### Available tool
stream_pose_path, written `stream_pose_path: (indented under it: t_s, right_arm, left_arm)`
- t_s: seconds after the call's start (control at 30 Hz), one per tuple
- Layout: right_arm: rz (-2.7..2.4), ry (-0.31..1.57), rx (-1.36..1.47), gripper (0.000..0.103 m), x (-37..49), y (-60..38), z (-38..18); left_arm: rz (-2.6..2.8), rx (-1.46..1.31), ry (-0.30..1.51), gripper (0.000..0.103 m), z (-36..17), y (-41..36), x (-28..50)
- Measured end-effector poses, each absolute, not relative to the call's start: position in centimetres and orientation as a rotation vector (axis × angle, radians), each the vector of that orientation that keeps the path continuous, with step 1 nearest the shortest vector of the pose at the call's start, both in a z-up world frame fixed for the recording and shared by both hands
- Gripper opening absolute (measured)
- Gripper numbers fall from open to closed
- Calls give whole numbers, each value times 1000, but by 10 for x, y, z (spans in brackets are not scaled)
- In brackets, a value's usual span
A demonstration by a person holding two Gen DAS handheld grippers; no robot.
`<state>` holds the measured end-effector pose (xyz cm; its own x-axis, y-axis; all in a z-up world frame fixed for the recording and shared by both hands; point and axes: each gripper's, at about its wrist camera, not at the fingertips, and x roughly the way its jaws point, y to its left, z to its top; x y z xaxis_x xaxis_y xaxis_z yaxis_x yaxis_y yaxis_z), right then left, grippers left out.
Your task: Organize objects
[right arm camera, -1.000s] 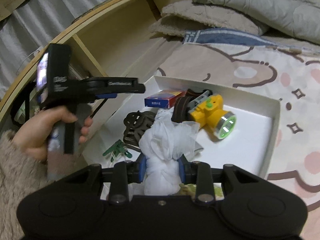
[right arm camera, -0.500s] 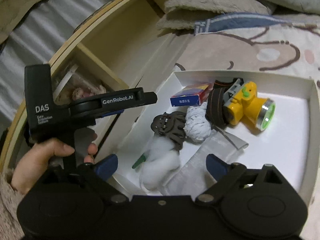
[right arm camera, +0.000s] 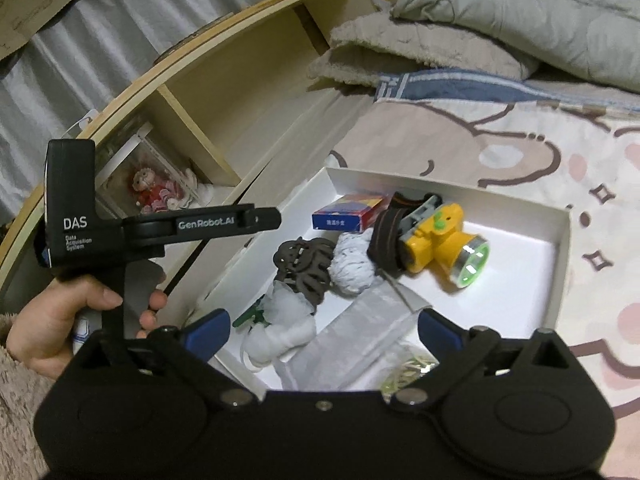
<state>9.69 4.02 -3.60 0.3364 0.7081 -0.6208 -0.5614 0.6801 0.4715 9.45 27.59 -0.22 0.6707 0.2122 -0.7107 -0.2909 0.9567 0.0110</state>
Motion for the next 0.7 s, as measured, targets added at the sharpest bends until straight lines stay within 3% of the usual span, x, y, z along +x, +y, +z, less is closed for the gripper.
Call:
stream_pose_path:
  t_s: [0.7]
  right_arm:
    - [781, 781, 102, 103, 60, -42, 9]
  left_arm:
    - [278, -81, 711, 102, 38, 209, 23]
